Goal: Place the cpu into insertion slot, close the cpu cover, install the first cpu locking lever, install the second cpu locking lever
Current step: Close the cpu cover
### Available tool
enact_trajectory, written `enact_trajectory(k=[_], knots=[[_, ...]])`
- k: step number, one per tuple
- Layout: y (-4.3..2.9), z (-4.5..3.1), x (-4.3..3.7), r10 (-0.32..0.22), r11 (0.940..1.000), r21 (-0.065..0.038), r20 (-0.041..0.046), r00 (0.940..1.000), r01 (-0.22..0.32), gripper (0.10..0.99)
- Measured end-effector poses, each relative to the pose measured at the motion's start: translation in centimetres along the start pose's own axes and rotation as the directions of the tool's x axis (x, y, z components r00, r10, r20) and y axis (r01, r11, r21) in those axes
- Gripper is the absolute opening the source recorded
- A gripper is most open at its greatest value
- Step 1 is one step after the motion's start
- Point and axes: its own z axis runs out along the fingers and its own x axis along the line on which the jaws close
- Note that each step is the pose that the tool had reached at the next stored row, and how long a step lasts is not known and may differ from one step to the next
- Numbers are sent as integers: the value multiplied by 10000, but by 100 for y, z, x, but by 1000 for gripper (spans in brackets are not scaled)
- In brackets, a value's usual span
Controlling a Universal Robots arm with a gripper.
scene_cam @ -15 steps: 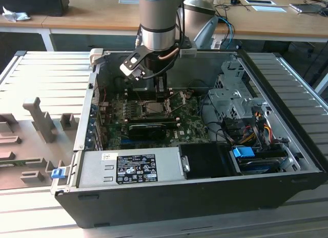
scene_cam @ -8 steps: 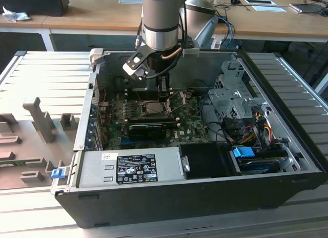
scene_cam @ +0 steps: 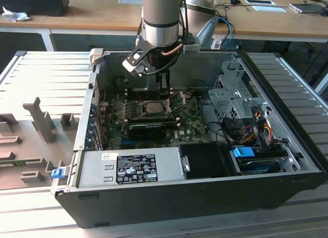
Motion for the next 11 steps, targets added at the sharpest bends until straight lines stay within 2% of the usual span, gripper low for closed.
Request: enact_trajectory(k=[3, 7, 11], knots=[[8, -6, 0, 1, 10000, 0, 0, 10000, -1, 106], [124, 4, 4, 1, 10000, 7, 0, 10000, -1, 106], [156, 8, 4, 1, 10000, 7, 1, 10000, -1, 106]])
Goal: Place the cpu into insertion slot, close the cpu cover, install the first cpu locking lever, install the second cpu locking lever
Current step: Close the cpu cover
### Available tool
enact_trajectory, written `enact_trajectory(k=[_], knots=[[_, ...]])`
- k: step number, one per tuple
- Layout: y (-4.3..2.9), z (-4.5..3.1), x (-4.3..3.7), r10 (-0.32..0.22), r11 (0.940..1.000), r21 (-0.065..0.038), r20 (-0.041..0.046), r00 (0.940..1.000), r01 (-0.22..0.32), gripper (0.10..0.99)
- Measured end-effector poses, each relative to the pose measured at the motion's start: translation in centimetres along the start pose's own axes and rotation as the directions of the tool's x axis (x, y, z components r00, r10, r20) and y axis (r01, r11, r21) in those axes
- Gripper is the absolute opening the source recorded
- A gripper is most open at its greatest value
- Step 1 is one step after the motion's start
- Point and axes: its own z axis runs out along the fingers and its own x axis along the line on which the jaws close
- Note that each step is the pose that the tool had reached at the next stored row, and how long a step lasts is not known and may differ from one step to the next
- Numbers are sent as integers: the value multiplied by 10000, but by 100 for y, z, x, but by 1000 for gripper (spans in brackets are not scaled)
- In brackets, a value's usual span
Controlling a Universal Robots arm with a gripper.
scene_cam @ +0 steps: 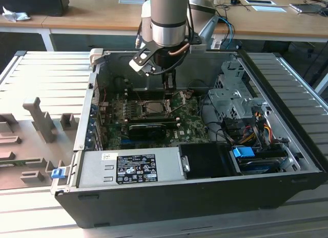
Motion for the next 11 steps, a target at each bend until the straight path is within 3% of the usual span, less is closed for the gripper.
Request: enact_trajectory(k=[5, 8, 11], knots=[[10, -21, 1, -2, 10000, 0, 0, 10000, 2, 106], [31, -93, 2, -1, 10000, 1, 0, 10000, 1, 106], [42, -107, 2, 0, 10000, -2, -4, 10000, 0, 106]])
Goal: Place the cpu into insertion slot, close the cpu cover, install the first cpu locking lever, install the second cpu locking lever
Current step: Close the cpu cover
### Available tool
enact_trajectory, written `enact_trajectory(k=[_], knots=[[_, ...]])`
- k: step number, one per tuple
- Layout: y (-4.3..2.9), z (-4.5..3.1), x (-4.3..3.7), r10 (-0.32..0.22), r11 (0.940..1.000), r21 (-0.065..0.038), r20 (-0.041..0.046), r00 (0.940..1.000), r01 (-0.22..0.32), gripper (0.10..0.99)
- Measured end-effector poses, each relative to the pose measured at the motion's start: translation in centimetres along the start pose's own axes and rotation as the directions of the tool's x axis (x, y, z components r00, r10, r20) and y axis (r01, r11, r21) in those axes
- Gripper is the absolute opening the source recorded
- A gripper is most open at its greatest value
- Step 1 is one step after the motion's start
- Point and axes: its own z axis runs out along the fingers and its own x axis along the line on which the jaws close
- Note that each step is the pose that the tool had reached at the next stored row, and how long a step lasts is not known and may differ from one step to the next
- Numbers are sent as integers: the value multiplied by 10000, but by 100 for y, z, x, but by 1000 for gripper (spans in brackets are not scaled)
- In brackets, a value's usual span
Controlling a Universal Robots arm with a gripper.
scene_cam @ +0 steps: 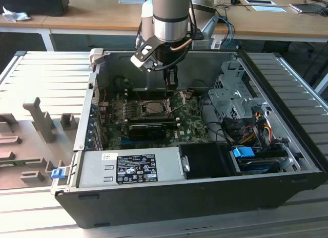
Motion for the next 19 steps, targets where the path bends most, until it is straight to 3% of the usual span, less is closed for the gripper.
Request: enact_trajectory(k=[19], knots=[[78, -2, 2, 0, 10000, 2, 4, 10000, 0, 106]])
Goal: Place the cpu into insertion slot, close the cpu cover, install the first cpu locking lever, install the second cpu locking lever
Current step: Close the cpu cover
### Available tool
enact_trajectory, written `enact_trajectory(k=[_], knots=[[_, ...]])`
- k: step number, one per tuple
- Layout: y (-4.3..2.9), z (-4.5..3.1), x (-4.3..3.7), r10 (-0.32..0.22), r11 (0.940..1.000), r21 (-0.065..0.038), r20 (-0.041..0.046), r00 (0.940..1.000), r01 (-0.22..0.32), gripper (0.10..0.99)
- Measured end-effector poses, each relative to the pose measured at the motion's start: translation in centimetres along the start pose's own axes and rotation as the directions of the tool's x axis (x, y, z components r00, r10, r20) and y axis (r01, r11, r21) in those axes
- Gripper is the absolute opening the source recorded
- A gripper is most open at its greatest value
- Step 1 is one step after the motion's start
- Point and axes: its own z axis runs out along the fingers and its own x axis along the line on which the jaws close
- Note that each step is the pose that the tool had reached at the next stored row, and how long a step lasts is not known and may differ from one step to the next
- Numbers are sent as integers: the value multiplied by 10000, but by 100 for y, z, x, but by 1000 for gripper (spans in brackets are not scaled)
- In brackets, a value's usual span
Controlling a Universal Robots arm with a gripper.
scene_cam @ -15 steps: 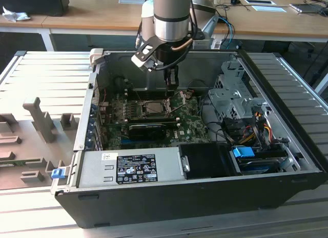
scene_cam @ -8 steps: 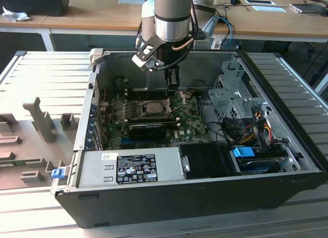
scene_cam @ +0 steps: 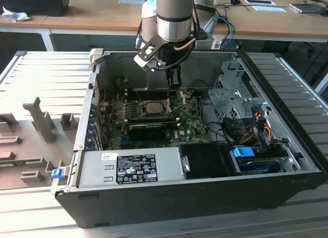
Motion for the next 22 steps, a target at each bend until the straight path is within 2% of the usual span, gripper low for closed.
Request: enact_trajectory(k=[2, 4, 5, 16, 22], knots=[[40, 3, 1, 2, 10000, 1, 0, 10000, -2, 106], [141, 12, 4, 1, 10000, 29, 3, 10000, -1, 106], [166, 14, 5, 0, 10000, 34, 1, 10000, 0, 106], [223, 20, 6, 1, 10000, 31, -3, 10000, -1, 106], [285, 26, 8, 0, 10000, 32, -3, 10000, 0, 106]])
